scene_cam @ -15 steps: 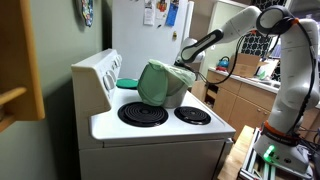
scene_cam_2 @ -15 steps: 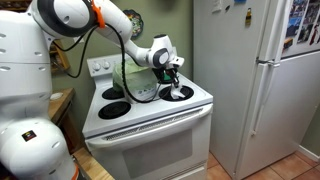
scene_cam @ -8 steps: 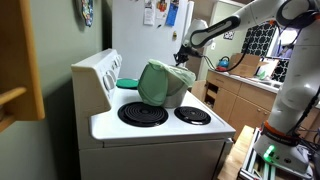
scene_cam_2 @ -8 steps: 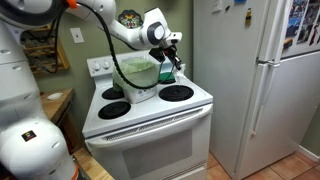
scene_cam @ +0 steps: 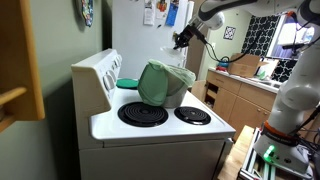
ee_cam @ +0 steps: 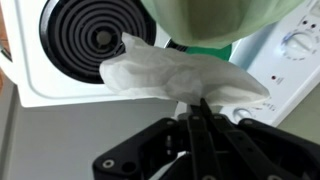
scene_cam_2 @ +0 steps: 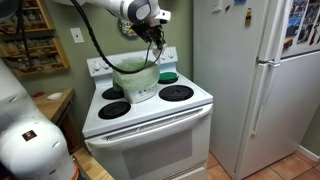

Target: Open the lid to the bin and place the paper towel into it

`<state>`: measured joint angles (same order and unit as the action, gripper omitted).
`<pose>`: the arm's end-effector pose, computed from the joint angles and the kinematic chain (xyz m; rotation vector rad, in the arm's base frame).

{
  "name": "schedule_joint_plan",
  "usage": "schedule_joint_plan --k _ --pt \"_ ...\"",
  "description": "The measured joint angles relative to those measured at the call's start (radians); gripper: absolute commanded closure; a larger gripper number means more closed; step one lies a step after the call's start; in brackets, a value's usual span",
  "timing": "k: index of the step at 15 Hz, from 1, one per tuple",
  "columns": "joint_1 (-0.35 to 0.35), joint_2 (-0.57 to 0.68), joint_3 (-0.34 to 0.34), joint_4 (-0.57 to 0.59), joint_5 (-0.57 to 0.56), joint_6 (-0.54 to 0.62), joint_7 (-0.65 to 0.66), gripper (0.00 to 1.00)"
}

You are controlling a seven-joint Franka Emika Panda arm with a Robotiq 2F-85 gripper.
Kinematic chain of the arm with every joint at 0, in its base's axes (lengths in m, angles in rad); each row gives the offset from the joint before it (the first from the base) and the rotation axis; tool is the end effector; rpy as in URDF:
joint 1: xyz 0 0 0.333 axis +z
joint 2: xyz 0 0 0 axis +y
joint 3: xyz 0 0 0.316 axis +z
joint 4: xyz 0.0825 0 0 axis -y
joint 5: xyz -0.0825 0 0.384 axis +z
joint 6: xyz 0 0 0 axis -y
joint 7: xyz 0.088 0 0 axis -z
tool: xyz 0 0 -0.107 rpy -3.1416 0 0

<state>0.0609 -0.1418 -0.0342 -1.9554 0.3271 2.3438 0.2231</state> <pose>0.5595 0.0187 0.5982 -2.6610 0.4889 -0.6748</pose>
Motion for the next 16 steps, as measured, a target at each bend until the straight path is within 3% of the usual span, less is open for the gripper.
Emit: schedule_joint_plan --k 3,9,15,16 --pt "0.005 -0.001 0.003 0.043 0.115 -0.183 -0.054 0.98" --pt "0.006 0.096 0.033 0.122 0.201 -0.467 -0.064 0.98" --pt "0.021 0.204 0.096 0.164 0.106 -0.483 -0.050 0.97" --pt "0.026 0.217 0.103 0.166 0.078 -0.465 -0.049 0.90"
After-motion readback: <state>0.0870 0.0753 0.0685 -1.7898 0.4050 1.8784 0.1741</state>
